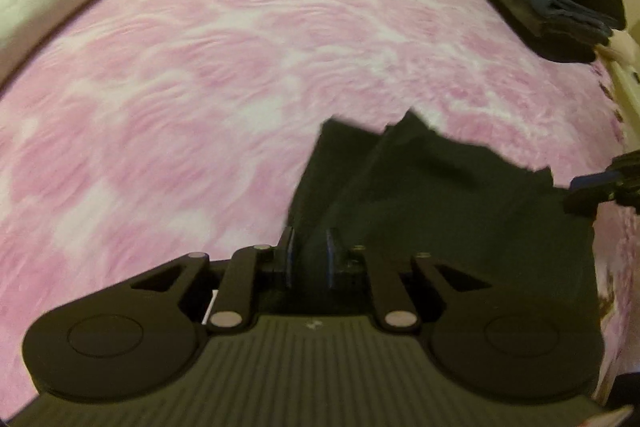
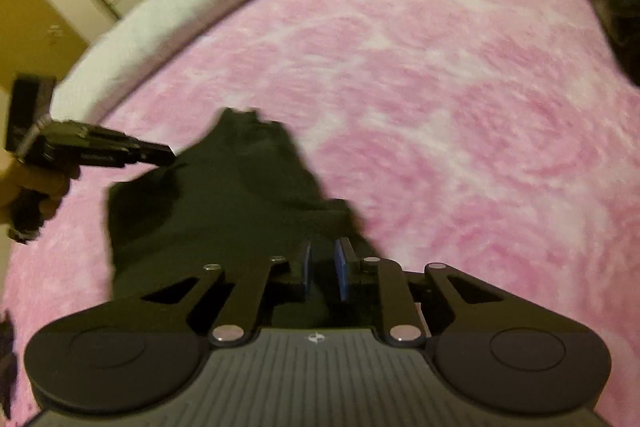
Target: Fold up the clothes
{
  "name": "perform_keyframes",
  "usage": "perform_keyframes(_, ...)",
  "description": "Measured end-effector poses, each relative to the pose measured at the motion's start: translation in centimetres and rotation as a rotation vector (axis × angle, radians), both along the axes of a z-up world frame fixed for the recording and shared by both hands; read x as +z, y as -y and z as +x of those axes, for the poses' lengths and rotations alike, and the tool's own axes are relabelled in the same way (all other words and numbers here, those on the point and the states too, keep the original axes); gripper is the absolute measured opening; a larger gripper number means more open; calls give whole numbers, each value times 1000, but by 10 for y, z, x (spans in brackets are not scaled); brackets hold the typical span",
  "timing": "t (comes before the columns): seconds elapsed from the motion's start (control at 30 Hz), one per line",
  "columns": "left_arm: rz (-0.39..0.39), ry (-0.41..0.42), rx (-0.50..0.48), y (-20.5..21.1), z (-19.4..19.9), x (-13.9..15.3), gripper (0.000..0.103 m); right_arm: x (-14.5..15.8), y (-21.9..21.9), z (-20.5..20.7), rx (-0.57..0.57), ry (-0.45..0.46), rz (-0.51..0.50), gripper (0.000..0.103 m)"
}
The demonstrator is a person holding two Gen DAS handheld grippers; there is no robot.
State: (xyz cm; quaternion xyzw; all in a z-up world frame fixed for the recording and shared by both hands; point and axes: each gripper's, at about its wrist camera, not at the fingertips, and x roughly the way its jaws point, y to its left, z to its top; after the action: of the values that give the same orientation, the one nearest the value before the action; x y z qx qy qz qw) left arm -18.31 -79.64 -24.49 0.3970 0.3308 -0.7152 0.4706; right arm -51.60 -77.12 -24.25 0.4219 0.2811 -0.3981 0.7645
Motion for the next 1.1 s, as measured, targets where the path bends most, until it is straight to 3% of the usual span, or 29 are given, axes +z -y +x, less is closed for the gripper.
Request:
perform_keyframes(0.13,21,14,96,-40,18,-4,10,8,-10,32,132,54,-27,24)
perform_keyframes(0.23,48,44,139,-57,28,-19,13,-5,-7,54,201,66,5,29)
perform_keyframes(0.37,57,44,202,-59,48,-36,18,-26,-3,44,187,47,58,26)
perform_keyframes(0.4,54,41,212,-59,51,-38,24,-27,-3,36,171,39,61,25)
perform_keyframes(0.43,45,51,212,-60,53,-38,29,-26,-5,28,160,29,57,25)
perform_keyframes(0.57,-33,90,176,-74,48,-27,28,-15,-20,7,116,-40,20,28)
perform_keyframes(0.67,-88,82,149,-97,43,-16,27,5,-42,4,93,-51,-34,37)
perform_keyframes(0.77,-146,74,110,-124,34,-8,35,24,-66,10,83,-20,-79,41)
perform_keyframes(0.87,-186,66,62,-149,21,-9,41,36,-89,28,136,-32,-134,51)
perform_keyframes(0.97,-217,83,20,-171,7,-15,41,37,-107,43,192,-49,-177,54)
perform_keyframes(1.03,-255,94,18,-184,2,-17,44,35,-113,49,225,-44,-205,54)
perform_keyframes(1.1,-302,96,25,-194,-3,-21,45,30,-115,51,254,-23,-248,62)
